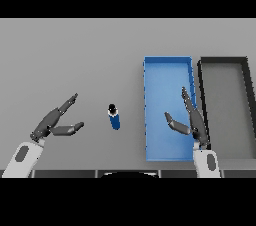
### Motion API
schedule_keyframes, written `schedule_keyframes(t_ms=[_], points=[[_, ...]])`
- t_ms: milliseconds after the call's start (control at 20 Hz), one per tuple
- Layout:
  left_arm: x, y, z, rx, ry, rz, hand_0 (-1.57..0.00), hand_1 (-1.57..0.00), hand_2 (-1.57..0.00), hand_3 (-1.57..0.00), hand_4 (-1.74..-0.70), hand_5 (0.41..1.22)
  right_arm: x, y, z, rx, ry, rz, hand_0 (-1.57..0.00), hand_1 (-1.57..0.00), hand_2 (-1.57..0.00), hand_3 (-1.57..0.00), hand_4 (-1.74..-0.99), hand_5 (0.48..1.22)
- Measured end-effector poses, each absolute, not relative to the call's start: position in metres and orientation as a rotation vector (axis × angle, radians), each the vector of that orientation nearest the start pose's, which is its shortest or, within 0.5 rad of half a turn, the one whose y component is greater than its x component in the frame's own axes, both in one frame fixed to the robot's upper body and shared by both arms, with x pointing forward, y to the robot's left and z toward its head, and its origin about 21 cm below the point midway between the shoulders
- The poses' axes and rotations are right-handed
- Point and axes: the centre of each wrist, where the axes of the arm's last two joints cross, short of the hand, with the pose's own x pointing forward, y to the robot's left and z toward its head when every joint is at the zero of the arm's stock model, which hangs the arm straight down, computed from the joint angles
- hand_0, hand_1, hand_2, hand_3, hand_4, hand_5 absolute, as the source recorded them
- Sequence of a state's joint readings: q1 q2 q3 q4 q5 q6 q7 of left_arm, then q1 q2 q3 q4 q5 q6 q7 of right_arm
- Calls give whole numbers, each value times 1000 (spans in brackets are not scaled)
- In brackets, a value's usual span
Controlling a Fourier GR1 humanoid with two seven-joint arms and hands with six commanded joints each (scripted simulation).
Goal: Pick up the blue pipe and place it into the blue bin.
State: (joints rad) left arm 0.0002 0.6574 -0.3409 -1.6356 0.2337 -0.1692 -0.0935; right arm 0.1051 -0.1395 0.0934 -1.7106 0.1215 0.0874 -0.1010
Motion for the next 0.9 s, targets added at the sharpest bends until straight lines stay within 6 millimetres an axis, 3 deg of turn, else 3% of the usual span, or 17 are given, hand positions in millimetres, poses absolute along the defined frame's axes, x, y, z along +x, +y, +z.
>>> schedule_keyframes(t_ms=[500, 900], points=[[226, 231, 18, -299, -1409, -842, 1, 1, 1, 1, -1117, 446, 217, -247, 9, -56, -1682, 308, 1, 1, 1, 1, -1270, 617], [247, 180, -3, -375, -1375, -835, 1, 1, 1, 1, -1107, 444, 212, -249, 11, -54, -1678, 299, 1, 1, 1, 1, -1274, 603]])
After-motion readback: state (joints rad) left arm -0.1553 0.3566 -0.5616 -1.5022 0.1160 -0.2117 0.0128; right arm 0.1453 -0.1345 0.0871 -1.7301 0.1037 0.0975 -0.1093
